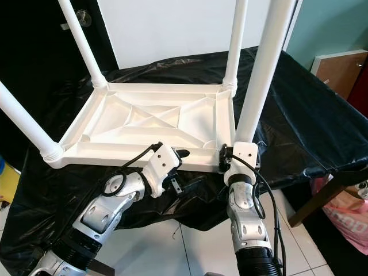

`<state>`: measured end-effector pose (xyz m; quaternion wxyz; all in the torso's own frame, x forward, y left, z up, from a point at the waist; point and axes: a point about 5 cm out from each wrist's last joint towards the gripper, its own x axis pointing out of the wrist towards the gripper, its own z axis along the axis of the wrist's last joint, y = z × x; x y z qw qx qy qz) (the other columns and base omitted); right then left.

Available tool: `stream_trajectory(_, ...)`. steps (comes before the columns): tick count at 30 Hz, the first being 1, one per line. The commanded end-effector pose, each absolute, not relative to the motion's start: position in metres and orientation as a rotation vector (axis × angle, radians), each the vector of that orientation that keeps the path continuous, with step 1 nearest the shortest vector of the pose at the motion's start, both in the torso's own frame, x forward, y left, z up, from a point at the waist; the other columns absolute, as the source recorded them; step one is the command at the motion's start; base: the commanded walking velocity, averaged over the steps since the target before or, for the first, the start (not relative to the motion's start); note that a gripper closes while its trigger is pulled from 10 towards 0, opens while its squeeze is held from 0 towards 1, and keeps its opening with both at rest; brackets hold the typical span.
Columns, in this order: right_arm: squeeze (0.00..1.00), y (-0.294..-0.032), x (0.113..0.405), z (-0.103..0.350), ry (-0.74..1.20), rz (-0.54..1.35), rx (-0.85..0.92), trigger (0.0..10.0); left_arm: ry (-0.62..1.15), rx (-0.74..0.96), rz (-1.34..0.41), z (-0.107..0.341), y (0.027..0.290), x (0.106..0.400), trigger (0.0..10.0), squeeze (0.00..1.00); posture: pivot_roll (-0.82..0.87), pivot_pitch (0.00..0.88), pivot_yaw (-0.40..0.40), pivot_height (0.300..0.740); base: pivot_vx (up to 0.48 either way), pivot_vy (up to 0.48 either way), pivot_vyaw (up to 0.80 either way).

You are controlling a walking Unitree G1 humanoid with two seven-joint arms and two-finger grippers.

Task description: Building children table

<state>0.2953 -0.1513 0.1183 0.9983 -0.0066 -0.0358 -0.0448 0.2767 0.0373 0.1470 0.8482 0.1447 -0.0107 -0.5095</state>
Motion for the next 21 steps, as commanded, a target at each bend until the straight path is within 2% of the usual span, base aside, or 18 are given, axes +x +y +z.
stream_trajectory(1,1.0,-0.149,0.294,0.119,-0.083,-0.019,-0.007,10.0,-0.029,0.323,-1.048,0.148,0.039,0.28,10.0,0.0,-0.2,0.034,0.02,0.74,0.0,0.0,0.0)
stream_trajectory(3,1.0,-0.157,0.293,0.124,-0.108,0.088,-0.012,10.0,-0.029,0.325,-1.043,0.148,0.039,0.28,10.0,0.0,-0.2,0.034,0.018,0.74,0.0,0.0,0.0)
stream_trajectory(8,1.0,-0.167,0.293,0.126,-0.106,0.167,-0.033,10.0,-0.026,0.327,-1.038,0.147,0.04,0.281,10.0,0.0,-0.19,0.039,0.014,0.74,0.0,0.0,0.0)
stream_trajectory(9,0.87,-0.173,0.293,0.127,-0.096,0.22,-0.052,10.0,-0.023,0.325,-1.036,0.147,0.04,0.28,10.0,0.0,-0.19,0.041,0.014,0.74,0.0,0.0,0.0)
stream_trajectory(11,0.87,-0.173,0.293,0.127,-0.096,0.22,-0.052,10.0,-0.023,0.325,-1.036,0.147,0.04,0.28,10.0,0.0,-0.19,0.041,0.014,0.74,0.0,0.0,0.0)
stream_trajectory(12,0.0,-0.178,0.295,0.128,-0.083,0.288,-0.08,10.0,-0.02,0.32,-1.037,0.147,0.04,0.28,10.0,0.0,-0.19,0.043,0.012,0.74,0.0,0.0,0.0)
stream_trajectory(14,0.0,-0.182,0.299,0.129,-0.06,0.392,-0.122,10.0,-0.014,0.305,-1.045,0.146,0.04,0.278,10.0,0.0,-0.19,0.048,0.012,0.74,0.0,0.0,0.0)
stream_trajectory(19,0.0,-0.182,0.302,0.128,-0.046,0.446,-0.145,10.0,-0.011,0.297,-1.05,0.147,0.039,0.277,10.0,0.0,-0.19,0.049,0.012,0.74,0.0,0.0,0.0)
stream_trajectory(20,0.0,-0.182,0.304,0.127,-0.041,0.461,-0.154,7.3,-0.009,0.293,-1.053,0.147,0.039,0.277,10.0,0.0,-0.18,0.051,0.009,0.74,0.0,0.0,0.0)
stream_trajectory(21,0.0,-0.182,0.304,0.127,-0.041,0.461,-0.154,7.3,-0.009,0.293,-1.053,0.147,0.039,0.277,10.0,0.0,-0.18,0.051,0.009,0.74,0.0,0.0,0.0)
